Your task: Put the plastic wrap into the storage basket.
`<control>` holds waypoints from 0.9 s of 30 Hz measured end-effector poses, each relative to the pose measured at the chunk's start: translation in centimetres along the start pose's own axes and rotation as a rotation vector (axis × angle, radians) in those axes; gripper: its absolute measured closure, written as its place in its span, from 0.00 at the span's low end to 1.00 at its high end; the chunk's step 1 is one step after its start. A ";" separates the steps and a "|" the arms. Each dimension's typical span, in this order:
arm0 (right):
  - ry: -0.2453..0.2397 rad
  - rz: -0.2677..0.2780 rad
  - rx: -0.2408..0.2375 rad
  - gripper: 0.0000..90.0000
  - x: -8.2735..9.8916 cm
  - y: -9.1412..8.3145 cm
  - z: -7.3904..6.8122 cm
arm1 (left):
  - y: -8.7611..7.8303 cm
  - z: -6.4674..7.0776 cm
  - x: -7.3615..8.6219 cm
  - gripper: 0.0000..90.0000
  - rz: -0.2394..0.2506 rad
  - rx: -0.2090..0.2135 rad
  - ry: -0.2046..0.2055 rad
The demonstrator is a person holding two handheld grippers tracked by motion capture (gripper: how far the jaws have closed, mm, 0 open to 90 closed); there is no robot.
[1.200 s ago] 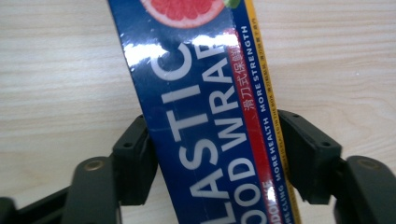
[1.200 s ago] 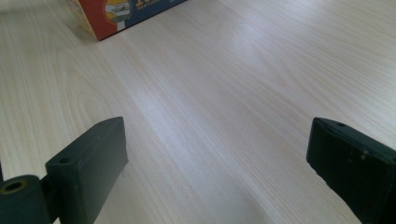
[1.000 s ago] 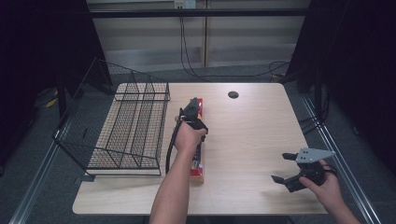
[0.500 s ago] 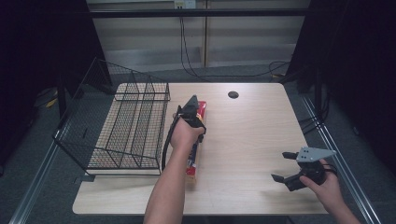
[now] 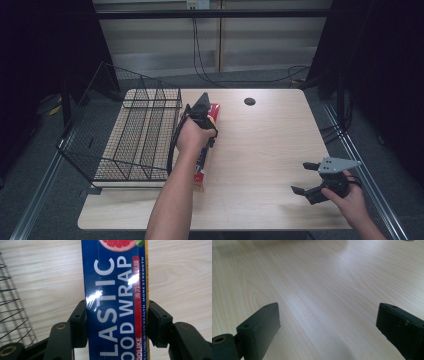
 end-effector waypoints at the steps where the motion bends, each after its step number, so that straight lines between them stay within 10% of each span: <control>1: -0.002 0.005 0.007 0.05 0.0 0.0 0.1 | -0.2 0.0 0.0 0.49 0.000 -0.001 0.000; 27: -0.001 0.005 0.003 0.05 -0.1 0.0 0.0 | -5.8 -0.1 0.5 0.49 0.004 -0.016 -0.020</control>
Point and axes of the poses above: each handheld gripper's, and its own axes: y roughly forward along the jaws, x roughly out of its underside, z roughly to its right, the point moved 6 cm from there along y, roughly forward along the jaws, and after that the axes turned 14 degrees about x, right-handed, at the moved point
